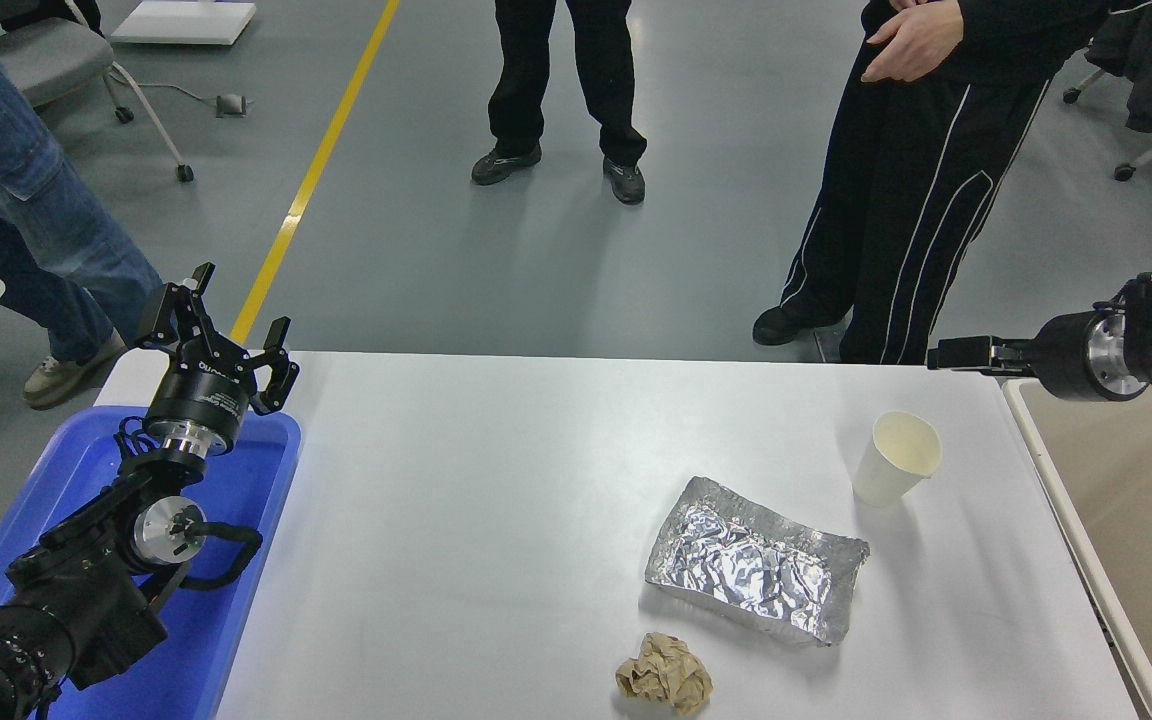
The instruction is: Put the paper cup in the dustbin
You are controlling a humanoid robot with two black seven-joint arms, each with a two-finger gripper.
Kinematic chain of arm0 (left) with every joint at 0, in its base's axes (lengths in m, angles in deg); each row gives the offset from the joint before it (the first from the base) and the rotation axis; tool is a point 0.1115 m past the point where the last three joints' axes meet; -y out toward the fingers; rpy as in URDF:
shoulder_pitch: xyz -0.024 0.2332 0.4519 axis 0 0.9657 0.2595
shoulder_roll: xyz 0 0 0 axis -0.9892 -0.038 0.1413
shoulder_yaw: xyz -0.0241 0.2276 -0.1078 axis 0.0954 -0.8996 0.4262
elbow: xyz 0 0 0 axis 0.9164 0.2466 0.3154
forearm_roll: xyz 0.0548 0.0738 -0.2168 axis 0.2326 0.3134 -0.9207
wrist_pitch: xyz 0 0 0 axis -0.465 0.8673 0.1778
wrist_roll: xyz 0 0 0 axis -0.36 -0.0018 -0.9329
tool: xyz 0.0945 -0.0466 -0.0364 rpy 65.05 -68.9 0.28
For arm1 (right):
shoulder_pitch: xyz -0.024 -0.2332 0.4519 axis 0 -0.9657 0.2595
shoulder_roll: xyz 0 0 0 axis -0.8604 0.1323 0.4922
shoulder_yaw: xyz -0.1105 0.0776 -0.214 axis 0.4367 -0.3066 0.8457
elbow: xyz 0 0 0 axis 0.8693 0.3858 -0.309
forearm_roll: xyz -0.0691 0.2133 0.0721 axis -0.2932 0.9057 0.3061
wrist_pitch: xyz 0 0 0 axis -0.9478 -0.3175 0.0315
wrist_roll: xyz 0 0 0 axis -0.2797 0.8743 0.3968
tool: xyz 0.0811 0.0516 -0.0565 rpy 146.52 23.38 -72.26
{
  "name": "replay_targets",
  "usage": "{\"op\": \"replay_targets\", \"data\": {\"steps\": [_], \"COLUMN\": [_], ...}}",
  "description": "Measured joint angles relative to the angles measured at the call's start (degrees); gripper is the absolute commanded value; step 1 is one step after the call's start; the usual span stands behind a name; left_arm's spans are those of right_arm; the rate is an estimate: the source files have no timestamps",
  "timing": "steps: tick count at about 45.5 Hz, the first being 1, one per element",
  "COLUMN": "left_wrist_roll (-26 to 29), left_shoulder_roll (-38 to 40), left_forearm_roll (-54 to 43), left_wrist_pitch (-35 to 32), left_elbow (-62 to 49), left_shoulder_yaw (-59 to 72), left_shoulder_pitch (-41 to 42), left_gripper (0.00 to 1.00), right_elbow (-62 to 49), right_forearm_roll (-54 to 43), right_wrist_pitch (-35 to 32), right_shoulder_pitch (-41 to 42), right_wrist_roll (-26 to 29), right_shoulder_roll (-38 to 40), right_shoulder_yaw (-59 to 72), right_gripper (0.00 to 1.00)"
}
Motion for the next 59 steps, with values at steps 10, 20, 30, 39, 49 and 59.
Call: {"op": "replay_targets", "data": {"steps": [10, 20, 30, 39, 49, 59], "left_wrist_roll": [0.0, 0.0, 0.0, 0.0, 0.0, 0.0], "left_shoulder_roll": [0.0, 0.0, 0.0, 0.0, 0.0, 0.0], "left_forearm_roll": [0.0, 0.0, 0.0, 0.0, 0.0, 0.0], "left_wrist_pitch": [0.0, 0.0, 0.0, 0.0, 0.0, 0.0], "left_elbow": [0.0, 0.0, 0.0, 0.0, 0.0, 0.0], "left_shoulder_yaw": [0.0, 0.0, 0.0, 0.0, 0.0, 0.0], "left_shoulder_pitch": [0.0, 0.0, 0.0, 0.0, 0.0, 0.0], "left_gripper": [1.0, 1.0, 1.0, 1.0, 1.0, 1.0], "right_elbow": [-0.29, -2.6, -5.32, -7.44, -9.86, -10.84], "right_forearm_roll": [-0.22, -0.29, -0.23, -0.2, -0.17, -0.16], "right_wrist_pitch": [0.73, 2.6, 3.41, 4.39, 5.06, 5.54], "right_shoulder_pitch": [-2.0, -4.36, -6.03, -7.26, -8.47, -9.49], "right_wrist_roll": [0.0, -0.01, -0.01, -0.02, -0.04, -0.04], "right_shoulder_roll": [-1.04, -3.2, -5.54, -7.48, -9.07, -9.77], "right_shoulder_yaw": [0.55, 0.69, 0.75, 0.8, 0.95, 1.03], "right_gripper": [0.99, 0.98, 0.96, 0.92, 0.83, 0.45]}}
